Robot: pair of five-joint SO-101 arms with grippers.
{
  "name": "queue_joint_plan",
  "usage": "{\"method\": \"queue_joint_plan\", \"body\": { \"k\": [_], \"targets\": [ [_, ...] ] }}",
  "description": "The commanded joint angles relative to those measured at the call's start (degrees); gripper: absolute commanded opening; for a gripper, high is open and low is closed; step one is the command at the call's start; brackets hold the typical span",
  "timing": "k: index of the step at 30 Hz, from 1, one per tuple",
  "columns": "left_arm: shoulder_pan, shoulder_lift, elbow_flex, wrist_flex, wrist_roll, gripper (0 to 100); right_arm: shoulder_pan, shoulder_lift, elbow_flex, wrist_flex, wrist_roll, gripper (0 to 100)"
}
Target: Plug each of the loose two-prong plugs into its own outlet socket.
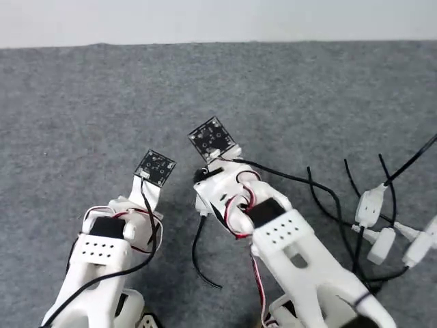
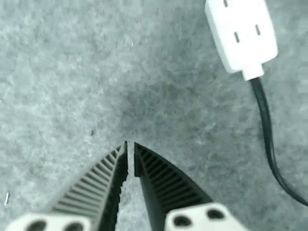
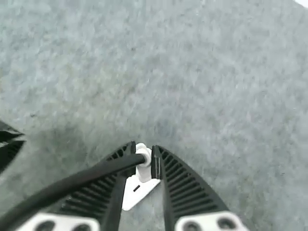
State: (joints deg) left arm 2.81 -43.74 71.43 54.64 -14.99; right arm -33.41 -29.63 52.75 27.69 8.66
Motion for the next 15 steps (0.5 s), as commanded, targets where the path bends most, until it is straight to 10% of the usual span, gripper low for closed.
{"method": "queue_joint_plan", "body": {
  "k": [1, 15],
  "targets": [
    [-0.6, 1.1, -0.7, -1.8, 0.6, 1, 0.9, 4.4, -3.4, -2.8, 3.3, 0.8],
    [-0.6, 1.5, -0.7, -1.8, -2.2, 1, 2.8, 9.5, -6.7, -1.3, 9.7, 0.8]
  ]
}}
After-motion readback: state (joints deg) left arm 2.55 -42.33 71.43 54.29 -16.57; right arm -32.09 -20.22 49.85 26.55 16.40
